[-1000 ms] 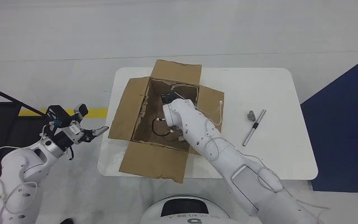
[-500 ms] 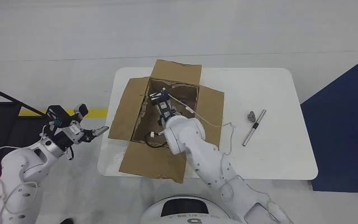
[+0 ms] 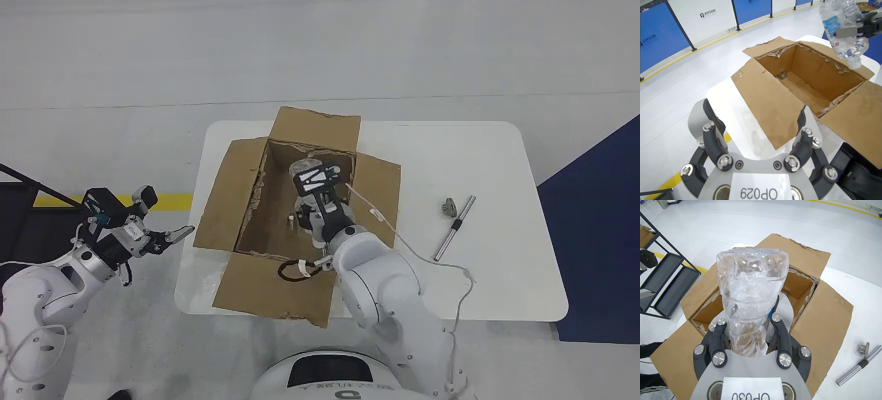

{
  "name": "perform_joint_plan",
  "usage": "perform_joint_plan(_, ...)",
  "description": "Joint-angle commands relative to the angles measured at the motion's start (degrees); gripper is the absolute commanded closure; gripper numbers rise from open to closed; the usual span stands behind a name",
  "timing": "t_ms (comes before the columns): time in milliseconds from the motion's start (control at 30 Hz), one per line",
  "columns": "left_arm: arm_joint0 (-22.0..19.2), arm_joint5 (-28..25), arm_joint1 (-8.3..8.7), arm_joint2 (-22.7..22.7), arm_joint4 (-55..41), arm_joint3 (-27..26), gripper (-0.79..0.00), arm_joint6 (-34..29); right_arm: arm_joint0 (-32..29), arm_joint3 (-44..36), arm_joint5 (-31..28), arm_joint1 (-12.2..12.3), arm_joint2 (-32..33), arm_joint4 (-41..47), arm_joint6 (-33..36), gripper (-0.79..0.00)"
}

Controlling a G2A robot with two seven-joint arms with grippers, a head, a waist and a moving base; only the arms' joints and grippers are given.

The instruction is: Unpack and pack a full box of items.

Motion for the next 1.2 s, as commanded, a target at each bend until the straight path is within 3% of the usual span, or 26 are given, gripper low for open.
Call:
perform_joint_plan(0, 0.0, 0.0, 0.00, 0.0, 0.0, 0.0, -0.785, 0.0, -1.1, -1.2, 1.1, 0.1, 2.0, 2.4, -1.7, 0.000)
perform_joint_plan(133, 0.0, 0.0, 0.00, 0.0, 0.0, 0.0, -0.785, 0.0, -8.3, -8.6, 4.4, 1.0, 11.3, 6.5, -5.0, 0.000)
perform_joint_plan(267, 0.0, 0.0, 0.00, 0.0, 0.0, 0.0, -0.785, 0.0, -17.2, -13.4, 6.1, 1.8, 25.2, 16.8, -10.3, 0.000)
perform_joint_plan(367, 0.0, 0.0, 0.00, 0.0, 0.0, 0.0, -0.785, 0.0, -21.1, -11.5, 5.9, 2.2, 35.1, 24.8, -11.0, 0.000)
perform_joint_plan(500, 0.0, 0.0, 0.00, 0.0, 0.0, 0.0, -0.785, 0.0, -19.7, -6.0, 4.5, 2.9, 42.2, 29.2, -5.2, 0.000)
perform_joint_plan(633, 0.0, 0.0, 0.00, 0.0, 0.0, 0.0, -0.785, 0.0, -15.7, -0.9, 3.0, 3.5, 43.5, 29.8, -0.2, 0.000)
perform_joint_plan(800, 0.0, 0.0, 0.00, 0.0, 0.0, 0.0, -0.785, 0.0, -9.0, 5.3, 1.8, 4.0, 40.5, 27.0, 4.8, 0.000)
perform_joint_plan(1000, 0.0, 0.0, 0.00, 0.0, 0.0, 0.0, -0.785, 0.0, -0.5, 14.2, 3.7, 4.2, 34.0, 22.1, 10.0, 0.000)
perform_joint_plan(1167, 0.0, 0.0, 0.00, 0.0, 0.0, 0.0, -0.785, 0.0, 3.1, 19.2, 6.4, 4.3, 31.9, 20.4, 12.6, 0.000)
